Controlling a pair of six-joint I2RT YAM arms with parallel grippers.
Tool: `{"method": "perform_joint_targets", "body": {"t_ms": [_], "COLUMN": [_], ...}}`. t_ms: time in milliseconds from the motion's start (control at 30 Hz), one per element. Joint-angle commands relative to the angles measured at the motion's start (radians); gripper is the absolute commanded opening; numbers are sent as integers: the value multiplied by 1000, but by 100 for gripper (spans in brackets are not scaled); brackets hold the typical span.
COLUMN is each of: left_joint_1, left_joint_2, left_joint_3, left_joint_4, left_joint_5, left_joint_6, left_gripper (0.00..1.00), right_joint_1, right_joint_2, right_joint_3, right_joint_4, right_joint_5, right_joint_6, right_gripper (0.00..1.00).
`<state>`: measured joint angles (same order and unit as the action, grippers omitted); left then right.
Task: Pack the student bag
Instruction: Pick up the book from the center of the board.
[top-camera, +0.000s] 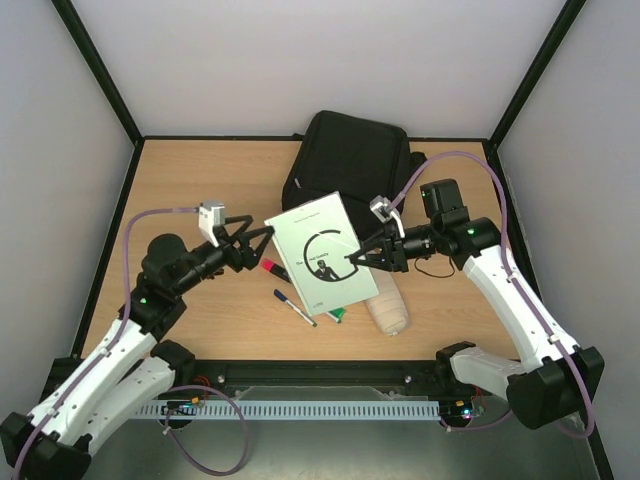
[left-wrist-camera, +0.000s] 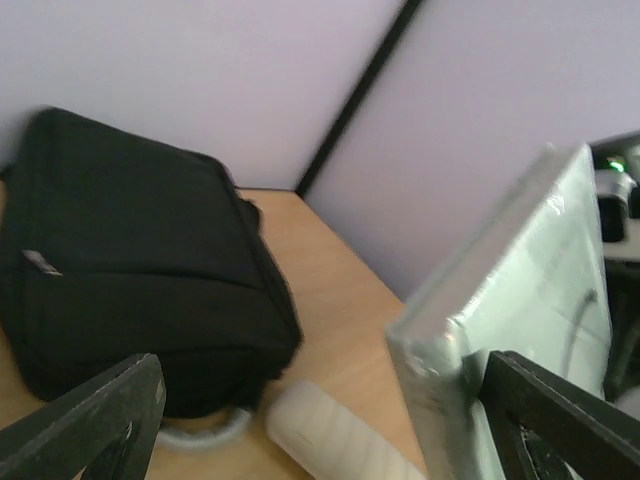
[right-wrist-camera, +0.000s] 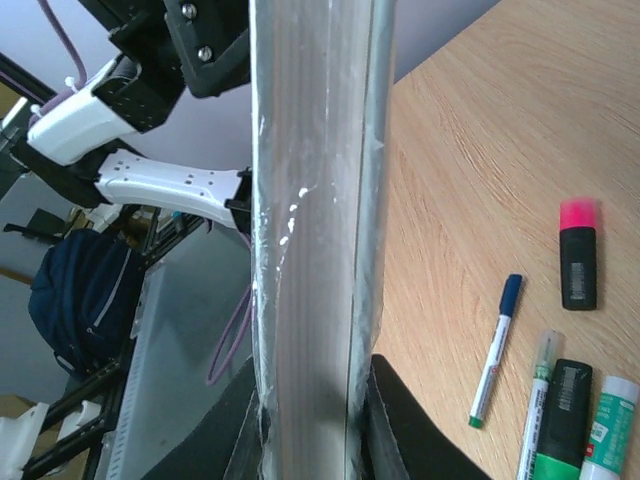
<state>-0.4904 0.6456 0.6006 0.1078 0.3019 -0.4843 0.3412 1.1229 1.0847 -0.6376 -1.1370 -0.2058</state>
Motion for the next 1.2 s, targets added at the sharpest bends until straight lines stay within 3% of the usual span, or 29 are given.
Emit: {"method": "perform_joint_targets", "body": {"t_ms": [0, 67, 233, 400, 633, 700, 767, 800, 833, 900, 967, 1033, 1167], "left_joint_1": [0, -13, -60, -102, -151, -153, -154, -153, -153, -153, -153, -154, -154], "left_joint_2": [54, 66, 102, 169, 249, 260, 267, 271, 278, 290, 303, 317, 325], "left_joint_3": [-91, -118, -129, -133, -113, -109, -100, -93, -84, -83, -85, -82, -69], "left_joint_4": [240, 340, 429, 527, 621, 642, 633, 621, 619, 646, 685, 726, 737], "left_joint_5": [305, 386, 438, 450, 433, 427, 411, 404, 404, 407, 414, 420, 400], "left_joint_6": [-111, -145, -156, -199, -254, -276, -295, -299, -303, -327, -361, -393, -407], "left_gripper": [89, 89, 86, 74, 49, 36, 16, 7, 3, 2, 3, 2, 2], "right_joint_1": [-5, -5, -5, -5, -5, -6, -7, -7, -7, -6, -6, -6, -7], "right_joint_2": [-22, -20, -10, 4, 9, 8, 6, 4, 1, -15, -32, -34, -25], "right_joint_3": [12, 11, 2, -10, -27, -36, -41, -45, -49, -73, -111, -145, -186], "right_joint_4": [52, 52, 66, 79, 94, 100, 107, 112, 121, 171, 225, 253, 259], "right_joint_5": [-157, -161, -156, -151, -139, -139, -139, -120, -109, -90, -83, -103, -162], "right_joint_6": [-24, -24, -19, -16, -7, -3, 2, 8, 19, 80, 128, 148, 153], "right_gripper": [1, 1, 1, 1, 1, 1, 1, 4, 13, 39, 56, 64, 67]}}
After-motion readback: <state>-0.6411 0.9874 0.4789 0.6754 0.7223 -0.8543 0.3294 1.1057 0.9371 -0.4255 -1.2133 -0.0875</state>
